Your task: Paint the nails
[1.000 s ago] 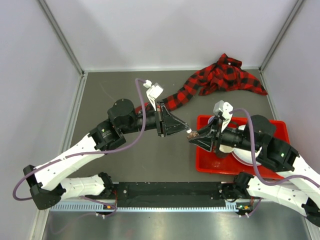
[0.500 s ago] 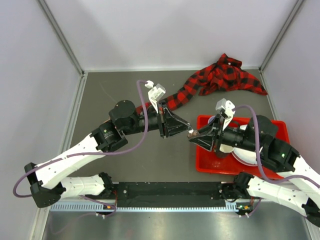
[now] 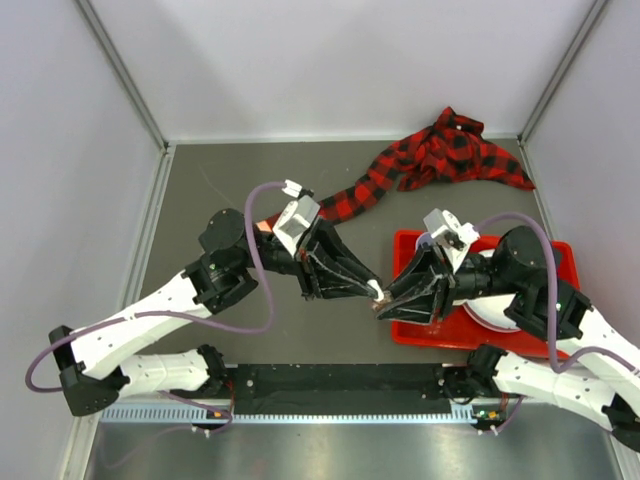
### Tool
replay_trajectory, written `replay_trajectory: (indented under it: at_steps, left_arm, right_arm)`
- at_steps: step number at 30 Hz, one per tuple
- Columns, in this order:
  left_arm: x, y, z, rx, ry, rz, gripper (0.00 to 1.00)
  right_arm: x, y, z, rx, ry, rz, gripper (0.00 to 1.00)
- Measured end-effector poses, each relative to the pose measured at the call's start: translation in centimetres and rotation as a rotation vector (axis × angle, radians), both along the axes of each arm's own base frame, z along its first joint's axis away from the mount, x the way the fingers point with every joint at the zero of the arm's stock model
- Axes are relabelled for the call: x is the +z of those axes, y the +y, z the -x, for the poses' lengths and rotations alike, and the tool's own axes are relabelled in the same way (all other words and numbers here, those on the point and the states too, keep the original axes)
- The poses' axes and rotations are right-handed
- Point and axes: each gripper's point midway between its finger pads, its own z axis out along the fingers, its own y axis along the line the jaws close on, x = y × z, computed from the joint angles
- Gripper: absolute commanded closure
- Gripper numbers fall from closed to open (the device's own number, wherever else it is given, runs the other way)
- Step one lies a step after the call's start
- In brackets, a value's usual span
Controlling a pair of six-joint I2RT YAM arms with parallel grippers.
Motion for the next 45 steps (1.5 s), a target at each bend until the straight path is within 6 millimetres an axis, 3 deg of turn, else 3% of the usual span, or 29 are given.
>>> replay_trajectory:
  at_steps: [2, 3, 4, 7, 11, 14, 21, 26, 34, 38, 45]
  left_arm:
    - [0.2, 0.1, 0.3, -0.011, -0.016, 0.02, 0.98]
    - [0.3, 0.2, 0.5, -0.017, -0.027, 0.029, 0.9]
    - [0.4, 0.2, 0.5, -0.016, -0.032, 0.033, 0.69]
    - [0.4, 0.3, 0.3, 0.015, -0.042, 0.017, 0.45]
    - [0.3, 0.6, -0.8, 0.128, -0.025, -0.026, 0.28]
    - [-0.2, 1.9, -1.8, 0.251, 0.014, -0.071, 0.23]
    - [0.4, 5.7, -4.0, 0.5, 0.08, -0.072, 0.23]
    - [0.3, 6.5, -7.0, 0.678, 0.206, -0.082, 0.28]
    - [-2.0, 3.9, -12.7, 0.885, 0.399, -0.11, 0.42]
    - [-3.1, 2.7, -14.6, 0.95, 0.431, -0.12, 0.44]
    - [-1.4, 2.7, -15.6, 0.985, 0.436, -0.033, 0.46]
  right_arm:
    - [0.2, 0.2, 0.3, 0.03, 0.006, -0.007, 1.0]
    - [0.4, 0.3, 0.5, 0.049, 0.008, -0.013, 1.0]
    - [0.6, 0.5, 0.6, 0.062, 0.007, -0.021, 1.0]
    - [1.0, 0.9, 0.2, 0.055, -0.005, -0.037, 1.0]
    - [1.4, 1.2, -1.6, -0.045, -0.031, -0.037, 1.0]
    - [2.1, 1.1, -3.2, -0.136, -0.074, -0.044, 1.0]
    - [2.3, 0.6, -6.3, -0.31, -0.151, -0.03, 1.0]
    - [1.1, 0.6, -9.0, -0.427, -0.182, 0.036, 1.0]
    - [-1.4, 0.1, -14.2, -0.665, -0.188, 0.178, 1.0]
    - [-1.7, -0.2, -14.9, -0.703, -0.193, 0.197, 1.0]
    - [-1.7, -0.5, -15.3, -0.729, -0.201, 0.201, 1.0]
